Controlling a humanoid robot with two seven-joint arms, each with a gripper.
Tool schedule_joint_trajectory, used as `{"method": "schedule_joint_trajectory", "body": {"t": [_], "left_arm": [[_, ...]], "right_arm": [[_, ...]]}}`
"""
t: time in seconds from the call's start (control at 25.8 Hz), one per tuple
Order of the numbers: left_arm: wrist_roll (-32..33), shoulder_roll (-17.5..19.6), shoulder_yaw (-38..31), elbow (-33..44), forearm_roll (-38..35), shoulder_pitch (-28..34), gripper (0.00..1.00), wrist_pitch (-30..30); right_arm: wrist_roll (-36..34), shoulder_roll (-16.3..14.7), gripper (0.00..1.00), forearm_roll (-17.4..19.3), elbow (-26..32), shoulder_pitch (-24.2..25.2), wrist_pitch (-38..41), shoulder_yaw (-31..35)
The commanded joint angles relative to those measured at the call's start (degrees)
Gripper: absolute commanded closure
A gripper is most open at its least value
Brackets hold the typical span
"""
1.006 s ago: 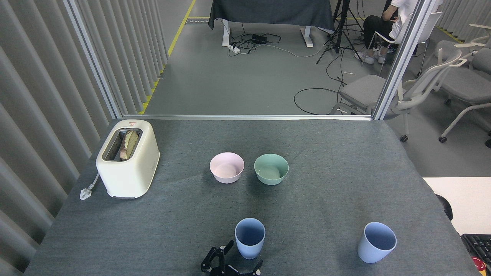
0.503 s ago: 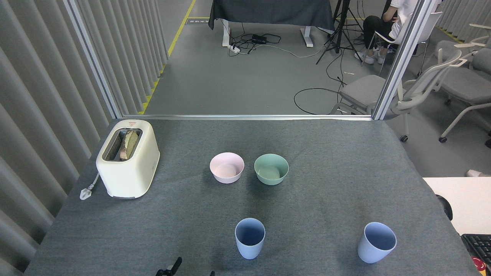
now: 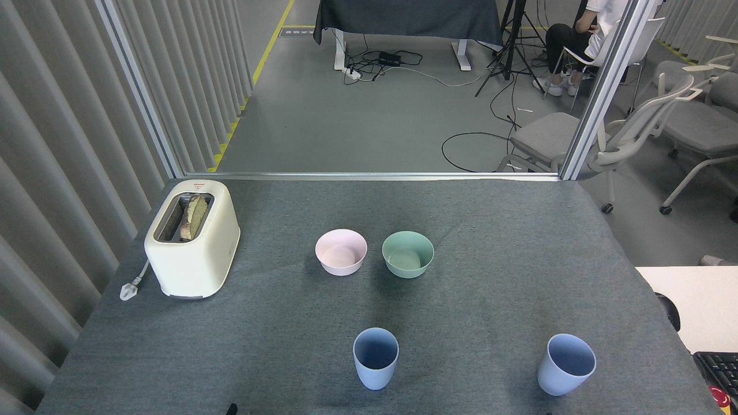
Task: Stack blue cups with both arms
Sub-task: 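Withdraw the left gripper and bring the right gripper forward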
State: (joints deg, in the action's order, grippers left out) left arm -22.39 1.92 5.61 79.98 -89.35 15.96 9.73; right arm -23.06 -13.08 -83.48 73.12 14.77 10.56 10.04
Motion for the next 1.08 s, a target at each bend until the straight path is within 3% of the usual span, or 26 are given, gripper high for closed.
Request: {"method": "schedule_joint_trajectory", "body": {"t": [0.0,0.31,1.05], "left_arm": [[0.0,0.0,-0.2,-0.1,1.5,0.0,0.00,0.0],[0.0,-0.1,-0.2,0.0,1.5,0.0,0.00,0.0],[-0.1,-0.2,-0.2,0.0,1.5,0.1,0.00,-0.1]], "right_arm": [[0.7,-0.5,0.00,-0.3,-3.1,-3.8,0.3,-1.2],[0.9,-0.3,0.00,-0.3,-6.1,-7.5,0.0,-3.3],[0.9,-1.2,0.00,-0.3,-6.1,-8.5,-2.7,-3.2]]}}
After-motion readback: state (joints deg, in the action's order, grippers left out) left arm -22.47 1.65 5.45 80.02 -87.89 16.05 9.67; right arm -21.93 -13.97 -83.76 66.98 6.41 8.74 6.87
